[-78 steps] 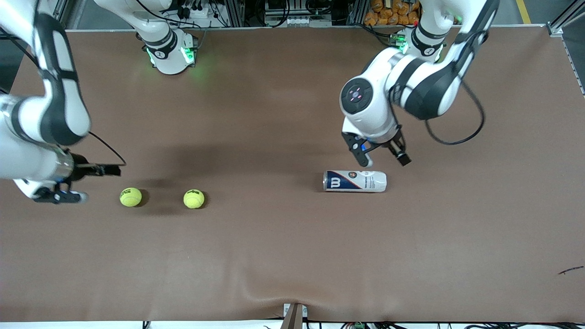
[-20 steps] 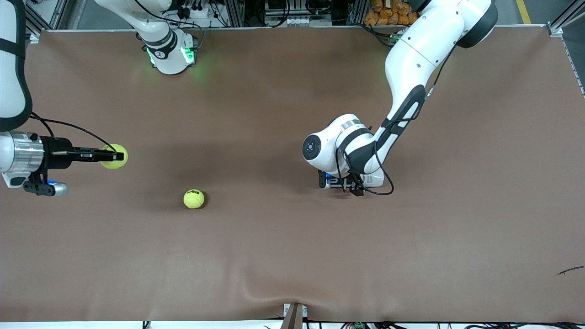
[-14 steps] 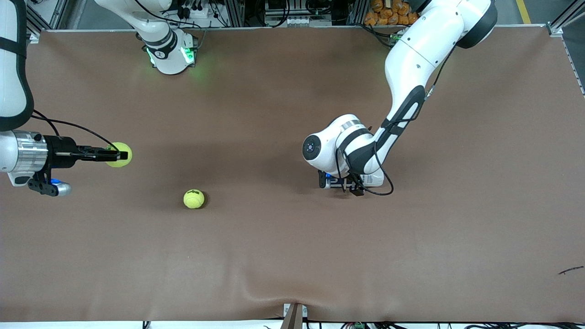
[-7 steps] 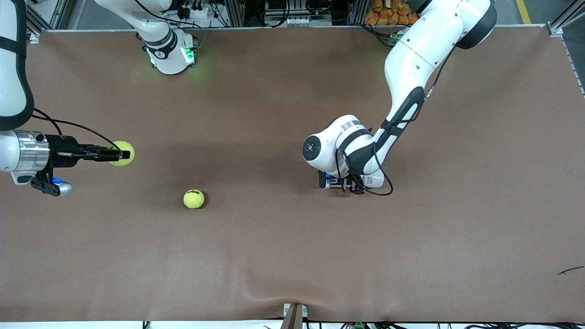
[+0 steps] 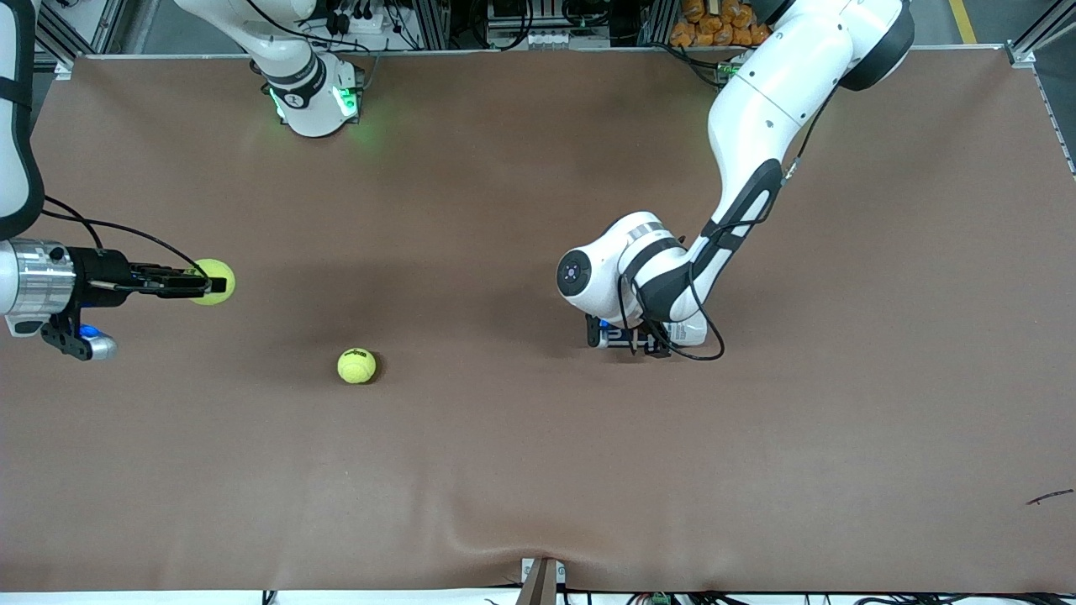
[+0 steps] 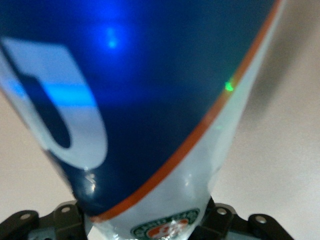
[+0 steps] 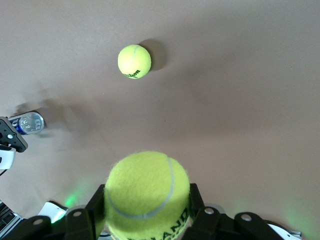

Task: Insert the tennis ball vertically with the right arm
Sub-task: 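Lift the ball with the right gripper while the left gripper holds the can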

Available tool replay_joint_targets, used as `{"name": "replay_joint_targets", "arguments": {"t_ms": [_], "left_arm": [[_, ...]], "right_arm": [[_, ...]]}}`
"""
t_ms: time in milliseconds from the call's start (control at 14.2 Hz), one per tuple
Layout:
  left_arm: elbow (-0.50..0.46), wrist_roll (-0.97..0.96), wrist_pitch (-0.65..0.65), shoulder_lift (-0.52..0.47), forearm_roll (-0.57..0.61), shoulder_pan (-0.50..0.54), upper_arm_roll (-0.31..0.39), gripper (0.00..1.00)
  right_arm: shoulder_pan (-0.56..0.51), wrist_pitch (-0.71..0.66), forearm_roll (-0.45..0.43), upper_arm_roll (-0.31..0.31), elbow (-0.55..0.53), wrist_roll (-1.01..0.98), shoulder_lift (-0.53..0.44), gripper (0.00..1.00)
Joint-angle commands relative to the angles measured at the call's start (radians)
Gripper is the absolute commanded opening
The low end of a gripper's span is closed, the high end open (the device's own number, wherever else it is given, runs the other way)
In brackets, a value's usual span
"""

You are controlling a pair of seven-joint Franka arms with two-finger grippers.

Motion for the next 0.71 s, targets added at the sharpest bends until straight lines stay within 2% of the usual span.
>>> {"name": "replay_joint_targets", "arguments": {"t_ms": [0,353,494,636], "left_arm": [[0.026,-0.012,-0.006,0.0,-0.024,-0.005,-0.002,0.79],[0.068,-0.001,-0.006,-0.016,-0.075,0.0,-0.017,0.79],[0.077,-0.003,-0.006,-0.026,-0.089,0.001,-0.05,0.79],[0.125,-0.006,-0.004,-0.025,-0.119,-0.005,-0.069,0.78]], "right_arm": [[-0.013,-0.011,0.021,0.007,-0.008,0.0,-0.011,0.03],[-0.01,-0.011,0.018,0.007,-0.008,0.003,-0.011,0.03],[-0.007,-0.011,0.006,0.005,-0.008,0.012,-0.013,0.03],[-0.005,-0.011,0.002,0.005,-0.009,0.014,-0.017,0.03]]}}
